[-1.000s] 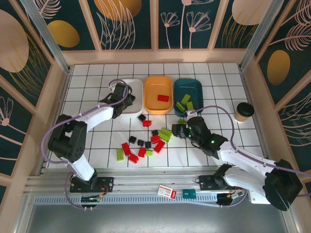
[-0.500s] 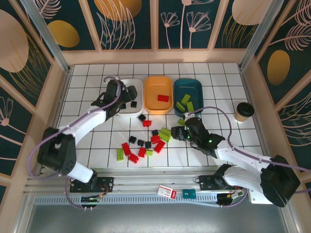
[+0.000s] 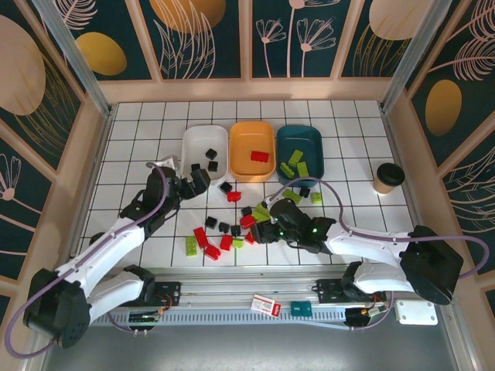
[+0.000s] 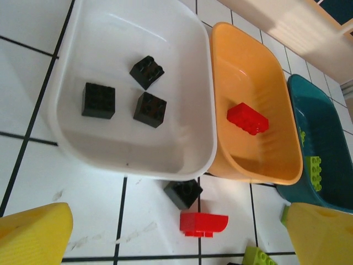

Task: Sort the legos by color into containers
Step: Pick up the lego from the bottom-center of the table.

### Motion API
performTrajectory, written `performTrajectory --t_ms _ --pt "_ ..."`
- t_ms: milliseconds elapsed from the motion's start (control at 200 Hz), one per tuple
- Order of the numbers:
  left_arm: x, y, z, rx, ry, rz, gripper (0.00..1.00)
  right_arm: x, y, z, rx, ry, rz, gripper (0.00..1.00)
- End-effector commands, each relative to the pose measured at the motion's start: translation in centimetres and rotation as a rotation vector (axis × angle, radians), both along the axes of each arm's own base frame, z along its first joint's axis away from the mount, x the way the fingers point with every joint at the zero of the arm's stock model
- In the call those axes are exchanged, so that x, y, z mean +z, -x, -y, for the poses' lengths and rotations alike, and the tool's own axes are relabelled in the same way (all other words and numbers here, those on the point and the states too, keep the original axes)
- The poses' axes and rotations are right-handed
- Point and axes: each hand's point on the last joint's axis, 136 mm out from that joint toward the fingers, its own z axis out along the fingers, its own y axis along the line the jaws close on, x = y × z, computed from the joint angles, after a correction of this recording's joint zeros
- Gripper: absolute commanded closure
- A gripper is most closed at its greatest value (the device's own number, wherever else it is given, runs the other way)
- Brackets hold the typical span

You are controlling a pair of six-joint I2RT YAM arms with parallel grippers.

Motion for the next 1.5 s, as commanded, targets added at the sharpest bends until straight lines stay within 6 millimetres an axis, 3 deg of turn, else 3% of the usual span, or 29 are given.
performTrajectory --t_ms 0,240,515,966,1156,1376,1496 --pt "-1.1 1.5 -0.4 0.006 0.017 -0.038 0.01 0.0 0.1 -1.0 -0.007 0.052 0.01 0.32" --pt "-2.5 2.6 -1.3 0.025 -0.008 -0.068 0.01 -2.9 1.2 -0.6 -0.063 0.151 -0.064 0.31" --pt "-3.0 2.5 -1.1 0.015 -0.007 -0.076 0.01 -2.6 -0.1 -2.0 -0.259 0.016 -0.145 0.28" --pt "-3.5 2.9 -1.3 0.009 -0.021 -0.077 0.01 -5.5 -0.8 -1.0 -0.307 0.221 -0.149 0.31" --pt "-3.4 2.9 -1.2 0.006 -0.016 -0.076 0.01 -7.5 0.2 1.7 -0.318 0.341 -0.155 0.43" --pt "-3.2 2.8 -1.1 0.005 -0.016 -0.074 0.01 -6.7 0.4 4.1 -0.348 0.336 -0.126 0.66" --pt "-3.1 2.6 -1.2 0.007 -0.025 -0.076 0.01 -6.0 0.2 5.1 -0.363 0.341 -0.106 0.73"
